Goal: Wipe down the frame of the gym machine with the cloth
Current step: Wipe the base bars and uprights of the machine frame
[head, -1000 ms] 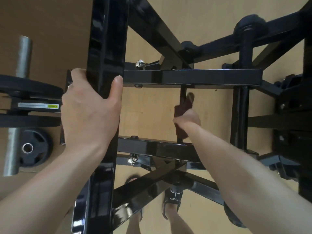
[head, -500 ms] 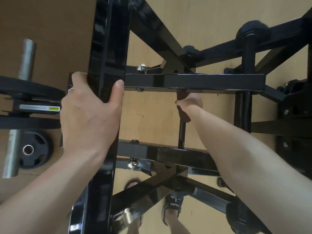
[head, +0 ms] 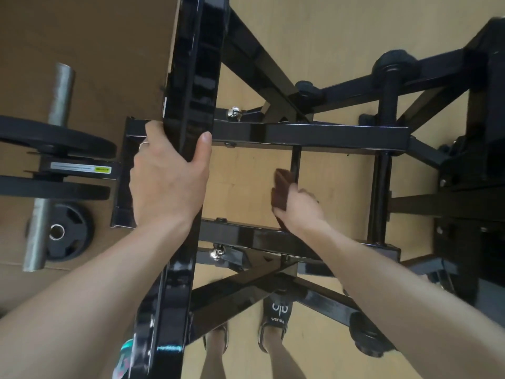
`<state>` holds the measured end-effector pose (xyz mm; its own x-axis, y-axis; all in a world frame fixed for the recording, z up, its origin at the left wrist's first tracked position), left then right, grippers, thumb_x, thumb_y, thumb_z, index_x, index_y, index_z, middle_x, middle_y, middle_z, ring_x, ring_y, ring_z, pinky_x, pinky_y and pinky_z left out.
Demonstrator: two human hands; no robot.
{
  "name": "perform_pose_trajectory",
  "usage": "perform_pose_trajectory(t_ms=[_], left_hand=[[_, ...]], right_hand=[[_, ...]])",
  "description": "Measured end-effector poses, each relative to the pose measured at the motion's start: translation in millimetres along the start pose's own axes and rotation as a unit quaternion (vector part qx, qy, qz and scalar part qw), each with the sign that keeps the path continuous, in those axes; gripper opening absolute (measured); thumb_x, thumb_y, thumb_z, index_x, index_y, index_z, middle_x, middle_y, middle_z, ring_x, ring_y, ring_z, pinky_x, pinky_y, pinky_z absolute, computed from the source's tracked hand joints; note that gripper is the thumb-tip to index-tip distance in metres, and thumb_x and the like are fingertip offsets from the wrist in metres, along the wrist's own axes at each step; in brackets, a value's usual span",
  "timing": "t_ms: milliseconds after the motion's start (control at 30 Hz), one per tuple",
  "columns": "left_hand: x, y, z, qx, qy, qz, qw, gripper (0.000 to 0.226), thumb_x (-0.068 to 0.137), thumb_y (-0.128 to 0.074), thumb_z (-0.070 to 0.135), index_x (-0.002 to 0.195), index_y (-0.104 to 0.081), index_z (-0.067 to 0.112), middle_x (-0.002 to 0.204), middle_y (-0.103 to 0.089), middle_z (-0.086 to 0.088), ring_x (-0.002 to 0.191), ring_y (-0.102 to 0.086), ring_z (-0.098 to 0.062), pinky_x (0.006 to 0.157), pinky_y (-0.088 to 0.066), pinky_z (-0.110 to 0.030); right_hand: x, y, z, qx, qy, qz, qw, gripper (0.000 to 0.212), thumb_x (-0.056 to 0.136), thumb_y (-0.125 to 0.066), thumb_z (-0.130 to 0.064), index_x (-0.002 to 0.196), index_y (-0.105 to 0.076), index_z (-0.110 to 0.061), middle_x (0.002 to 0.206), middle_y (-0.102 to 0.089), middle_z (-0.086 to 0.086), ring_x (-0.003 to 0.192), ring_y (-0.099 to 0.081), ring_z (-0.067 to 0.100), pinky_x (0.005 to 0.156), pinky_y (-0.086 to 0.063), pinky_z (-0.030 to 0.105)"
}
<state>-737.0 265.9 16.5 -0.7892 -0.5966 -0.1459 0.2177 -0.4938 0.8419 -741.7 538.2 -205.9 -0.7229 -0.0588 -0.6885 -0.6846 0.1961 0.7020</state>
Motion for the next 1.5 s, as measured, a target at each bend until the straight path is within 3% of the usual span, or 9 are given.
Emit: perform_pose_trajectory(t_ms=[100,200,367,500,700,833,1133,1267,1500], left_hand=[[-0.4,-0.2,0.3,0.0,0.003,-0.006,1.0,0.063,0.097,-0.054,0.06,0.134,-0.046,0.011,0.103,-0.05,-0.001,0.092,-0.049,-0.015,0.075,-0.041,-0.032],[0.9,-1.2,-1.0,0.009,0.001,-0.008,1.0,0.064,0.096,-0.053,0.061,0.134,-0.045,0.011,0.105,-0.054,-0.005,0.092,-0.051,-0.018,0.076,-0.045,-0.035],[-0.3,-1.4,0.8,0.022,-0.005,-0.006,1.0,0.067,0.096,-0.053,0.062,0.136,-0.045,0.01,0.116,-0.063,-0.015,0.099,-0.064,-0.028,0.077,-0.054,-0.038],[-0.1,-1.6,0.8,0.027,0.003,-0.016,1.0,0.07,0.096,-0.052,0.064,0.139,-0.044,0.009,0.126,-0.062,-0.017,0.113,-0.061,-0.034,0.088,-0.055,-0.045],[-3.1,-1.4,2.6,0.028,0.009,-0.025,0.999,0.07,0.097,-0.051,0.063,0.139,-0.043,0.008,0.126,-0.06,-0.02,0.113,-0.061,-0.037,0.087,-0.053,-0.046],[-1.5,-1.8,-0.5,0.024,0.007,-0.022,0.999,0.071,0.096,-0.051,0.063,0.138,-0.043,0.007,0.125,-0.06,-0.021,0.111,-0.062,-0.039,0.089,-0.055,-0.051],[-0.2,-3.5,-2.7,0.034,0.0,-0.013,0.999,0.072,0.097,-0.051,0.062,0.14,-0.042,0.006,0.129,-0.057,-0.021,0.114,-0.06,-0.039,0.089,-0.05,-0.047],[-0.8,-4.2,-3.9,0.027,0.004,-0.023,0.999,0.069,0.097,-0.051,0.061,0.141,-0.04,0.008,0.129,-0.057,-0.019,0.113,-0.06,-0.036,0.08,-0.043,-0.038],[-13.4,14.2,-8.4,-0.031,0.043,-0.07,0.996,0.079,0.097,-0.048,0.062,0.156,-0.021,0.017,0.152,-0.043,-0.011,0.13,-0.053,-0.031,0.097,-0.046,-0.043]], right_hand=[[-39.9,22.8,-65.7,0.004,0.149,0.068,0.987,0.053,0.095,-0.067,-0.043,0.137,-0.048,-0.017,0.123,-0.059,0.006,0.106,-0.056,0.022,0.092,-0.054,0.04],[-61.7,-4.3,-135.3,-0.059,0.277,0.01,0.959,0.06,0.094,-0.06,-0.055,0.142,-0.045,-0.022,0.128,-0.058,0.004,0.118,-0.054,0.025,0.105,-0.045,0.045],[-80.4,-39.7,-156.5,-0.202,0.341,0.001,0.918,0.042,0.1,-0.054,-0.05,0.133,-0.059,-0.023,0.124,-0.06,0.004,0.119,-0.053,0.026,0.103,-0.042,0.046],[-107.2,-20.8,-87.0,-0.197,0.315,0.048,0.927,0.049,0.1,-0.053,-0.047,0.142,-0.05,-0.022,0.13,-0.057,0.003,0.122,-0.052,0.026,0.105,-0.042,0.049],[-138.4,44.3,65.7,-0.216,0.112,0.153,0.958,0.041,0.099,-0.05,-0.052,0.133,-0.054,-0.029,0.121,-0.059,0.0,0.112,-0.051,0.026,0.094,-0.045,0.044],[-139.1,38.1,44.8,-0.185,0.039,0.18,0.965,0.035,0.099,-0.054,-0.048,0.126,-0.058,-0.026,0.115,-0.059,0.002,0.11,-0.053,0.027,0.093,-0.044,0.046],[-110.6,-22.9,-105.1,-0.154,0.206,0.127,0.958,0.035,0.103,-0.049,-0.046,0.127,-0.057,-0.023,0.12,-0.058,0.003,0.114,-0.051,0.027,0.096,-0.043,0.048],[-126.4,-1.4,-47.0,-0.158,0.197,0.146,0.956,0.034,0.101,-0.051,-0.046,0.129,-0.054,-0.027,0.124,-0.056,0.0,0.119,-0.05,0.025,0.098,-0.043,0.046],[-153.4,71.1,109.8,-0.139,-0.05,0.216,0.965,0.034,0.102,-0.049,-0.047,0.126,-0.056,-0.024,0.12,-0.052,0.009,0.118,-0.05,0.031,0.095,-0.05,0.049]])
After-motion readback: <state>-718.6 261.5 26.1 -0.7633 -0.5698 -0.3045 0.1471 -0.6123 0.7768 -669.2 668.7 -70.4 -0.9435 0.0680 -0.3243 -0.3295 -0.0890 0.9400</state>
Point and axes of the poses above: each hand's wrist, its own x-axis towards the middle knuckle, its own y-axis out of the back of the hand, z = x × y, the point moved 10 cm from there along x, towards the middle knuckle
